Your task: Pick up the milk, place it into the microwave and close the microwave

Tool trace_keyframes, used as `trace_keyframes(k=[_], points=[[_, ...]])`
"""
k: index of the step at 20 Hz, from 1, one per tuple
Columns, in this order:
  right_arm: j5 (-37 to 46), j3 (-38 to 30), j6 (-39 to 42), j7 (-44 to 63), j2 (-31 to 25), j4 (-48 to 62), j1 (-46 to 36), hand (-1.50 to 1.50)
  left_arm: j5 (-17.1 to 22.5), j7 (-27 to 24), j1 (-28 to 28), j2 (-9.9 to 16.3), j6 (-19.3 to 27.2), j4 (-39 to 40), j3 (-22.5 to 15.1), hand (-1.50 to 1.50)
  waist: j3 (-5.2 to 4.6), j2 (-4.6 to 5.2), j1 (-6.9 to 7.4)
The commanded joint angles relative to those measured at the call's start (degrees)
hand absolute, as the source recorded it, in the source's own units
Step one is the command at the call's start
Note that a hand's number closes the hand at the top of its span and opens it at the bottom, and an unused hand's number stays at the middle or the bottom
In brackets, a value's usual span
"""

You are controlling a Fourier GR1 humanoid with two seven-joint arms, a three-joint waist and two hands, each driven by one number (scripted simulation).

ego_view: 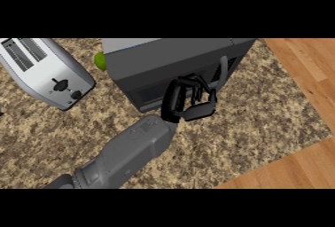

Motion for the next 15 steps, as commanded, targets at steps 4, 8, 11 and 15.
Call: trace_keyframes(k=[4,8,11,15], points=[[-1.99,-0.38,1.77,0.09,-1.26,3.53,-1.93,-1.5,1.9,1.22,-4.98,0.01,-0.78,4.2,1.38,1.5,-0.17,0.76,-0.08],[-2.86,-1.1,2.82,-0.01,-2.63,5.58,-3.16,-1.5,2.73,1.06,-5.31,0.01,-1.04,4.67,0.84,1.5,-0.15,0.74,0.3],[-3.24,-1.11,3.27,-0.07,-2.97,6.86,-3.87,-1.5,2.92,1.01,-6.23,0.01,-0.75,4.82,0.16,1.5,-0.06,0.67,0.26],[-3.56,-0.98,3.73,-0.07,-3.33,7.88,-4.66,-1.5,3.87,0.59,-6.0,0.01,-1.05,4.87,-0.27,1.5,-0.07,1.11,-0.17]])
